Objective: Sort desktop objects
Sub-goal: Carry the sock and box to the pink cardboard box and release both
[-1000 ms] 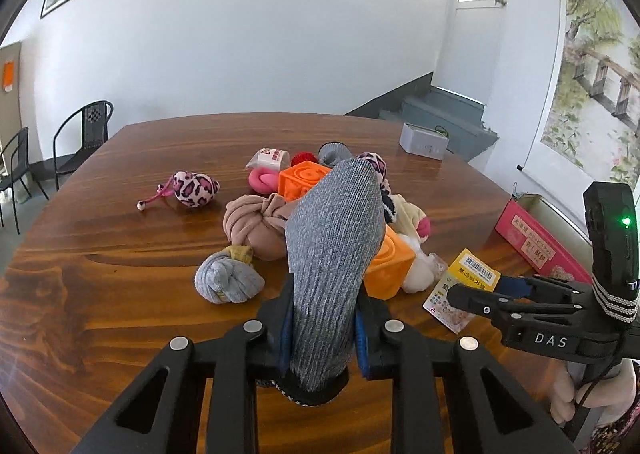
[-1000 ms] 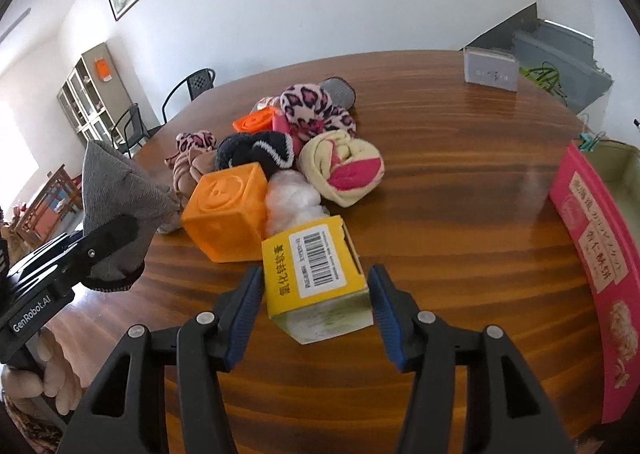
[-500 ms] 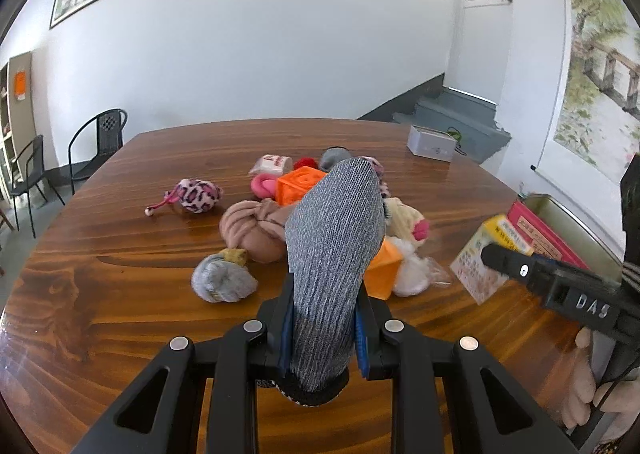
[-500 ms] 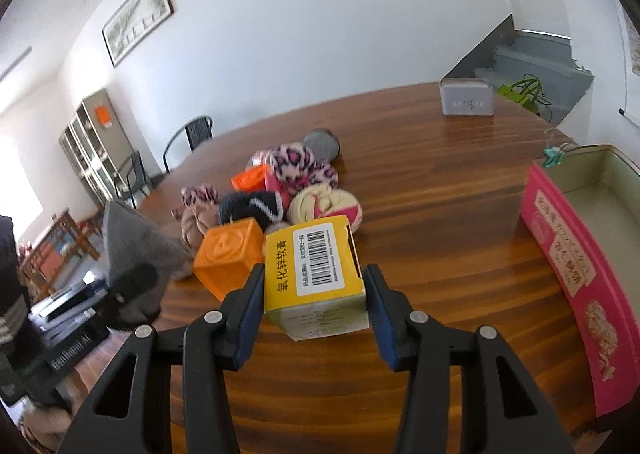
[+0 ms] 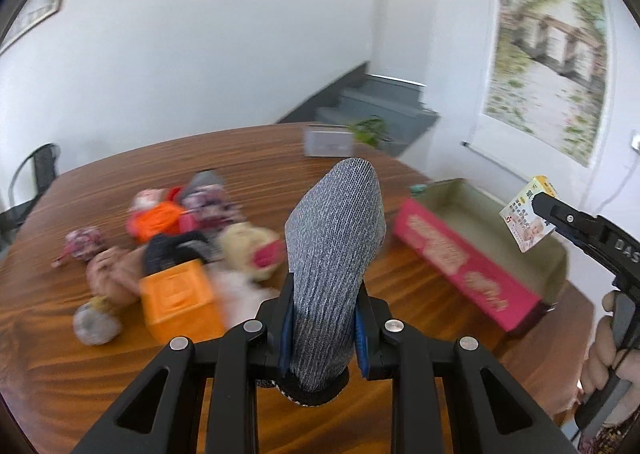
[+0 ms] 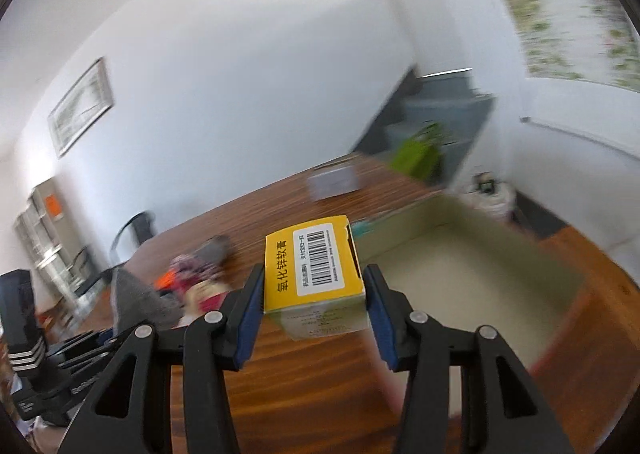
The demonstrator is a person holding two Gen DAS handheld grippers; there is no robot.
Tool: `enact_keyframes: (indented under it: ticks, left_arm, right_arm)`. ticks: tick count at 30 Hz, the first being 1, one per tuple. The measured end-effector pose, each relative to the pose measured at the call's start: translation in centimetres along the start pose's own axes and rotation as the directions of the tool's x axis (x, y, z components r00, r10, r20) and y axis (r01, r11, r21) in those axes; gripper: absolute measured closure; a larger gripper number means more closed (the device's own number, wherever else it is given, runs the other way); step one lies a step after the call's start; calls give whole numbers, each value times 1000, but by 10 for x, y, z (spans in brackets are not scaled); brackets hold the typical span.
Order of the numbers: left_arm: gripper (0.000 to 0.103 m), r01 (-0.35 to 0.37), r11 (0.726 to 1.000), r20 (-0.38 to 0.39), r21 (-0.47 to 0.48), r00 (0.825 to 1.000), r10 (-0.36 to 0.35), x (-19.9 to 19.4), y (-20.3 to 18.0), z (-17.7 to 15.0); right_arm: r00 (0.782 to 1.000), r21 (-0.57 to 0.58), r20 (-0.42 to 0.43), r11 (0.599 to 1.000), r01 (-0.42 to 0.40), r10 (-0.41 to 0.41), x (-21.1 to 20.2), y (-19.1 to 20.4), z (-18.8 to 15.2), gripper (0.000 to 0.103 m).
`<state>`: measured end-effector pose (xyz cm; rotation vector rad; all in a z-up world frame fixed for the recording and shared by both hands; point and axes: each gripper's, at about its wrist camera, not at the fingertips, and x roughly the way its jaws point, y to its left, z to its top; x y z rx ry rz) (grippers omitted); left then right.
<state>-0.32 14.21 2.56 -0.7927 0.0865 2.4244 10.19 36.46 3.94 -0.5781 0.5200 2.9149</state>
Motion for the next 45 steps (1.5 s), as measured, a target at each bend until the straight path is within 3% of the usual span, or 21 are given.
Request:
enact_keyframes:
  ticks: [6,12,25,26,28,29,30,35,45]
  left_arm:
    - [78,148,988,-28,38,989,-147,25,-53,27]
    - [78,242,968,-47,61,970,-240,54,-98,56]
    - [77,330,943,-142,51,937,-320,107,-145,69]
    - [71,328,944,-144,48,937,-318,108,-146,69]
    - [45,323,945,-148,44,938,-313,112,-147,68]
    - [20,315,948,-136,43,942,-306,111,-147,69]
    - [10,304,952,-118,44,947,-297,108,-145,70]
    - [10,253,966,-41,47,967,-251,97,-139,72]
    - [10,151,985,-15,84,989,-150,87,-120,65]
  right_arm:
    - [991,51,26,990,131,-133,-20,-52,12,51]
    - [983,49,20,983,179,-180,-18,-66,12,51]
    - [979,75,-6,976,205,-206,-3,-96,11,51]
    - [978,78,-10,975,207,-207,-2,-97,11,51]
    - [978,87,-19,974,209,-208,0,-100,10,49]
    - [978,92,-24,973,210,-208,2,-101,10,49]
    - [978,96,-28,973,211,-209,3,-103,9,49]
    - [975,114,-36,969,221,-218,6,-108,9,43]
    - [979,112,-26,973,203,-201,4,-94,9,41]
